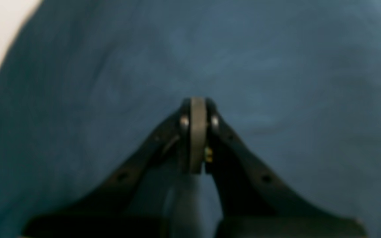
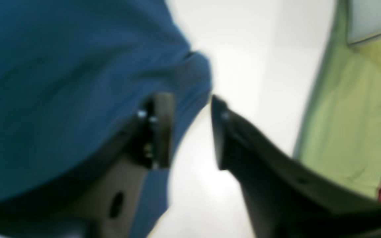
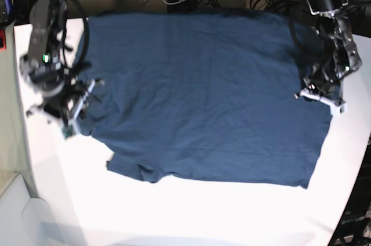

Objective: Layout the t-shirt on the table in an organized manner, then fold the t-shirt properly
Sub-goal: 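Grasp the t-shirt hem corner with the right gripper and drag it outward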

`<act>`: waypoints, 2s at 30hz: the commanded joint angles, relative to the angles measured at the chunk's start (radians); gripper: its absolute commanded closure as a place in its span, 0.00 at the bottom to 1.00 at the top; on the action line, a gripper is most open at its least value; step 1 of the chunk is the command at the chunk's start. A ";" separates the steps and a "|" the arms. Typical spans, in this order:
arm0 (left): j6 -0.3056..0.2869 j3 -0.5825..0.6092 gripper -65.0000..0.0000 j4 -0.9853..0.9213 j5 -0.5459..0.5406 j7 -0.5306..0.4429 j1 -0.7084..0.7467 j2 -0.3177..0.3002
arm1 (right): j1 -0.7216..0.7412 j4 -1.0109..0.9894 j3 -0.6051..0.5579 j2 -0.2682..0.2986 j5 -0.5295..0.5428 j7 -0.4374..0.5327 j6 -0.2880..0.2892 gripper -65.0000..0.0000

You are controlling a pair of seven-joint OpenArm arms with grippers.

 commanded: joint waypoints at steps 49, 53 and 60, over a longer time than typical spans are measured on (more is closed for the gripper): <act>0.016 -0.007 1.00 -0.009 0.025 -0.003 0.108 -0.011 | 0.657 -1.366 -0.050 -0.063 0.008 0.785 -0.016 1.00; 0.016 -0.007 1.00 -0.009 0.025 -0.008 0.125 -0.011 | 0.672 -1.245 -0.050 -0.061 0.009 0.779 -0.014 1.00; 0.016 -0.007 1.00 -0.009 0.025 -0.006 0.128 -0.012 | 0.663 -0.990 -0.046 -0.056 0.011 0.685 -0.011 1.00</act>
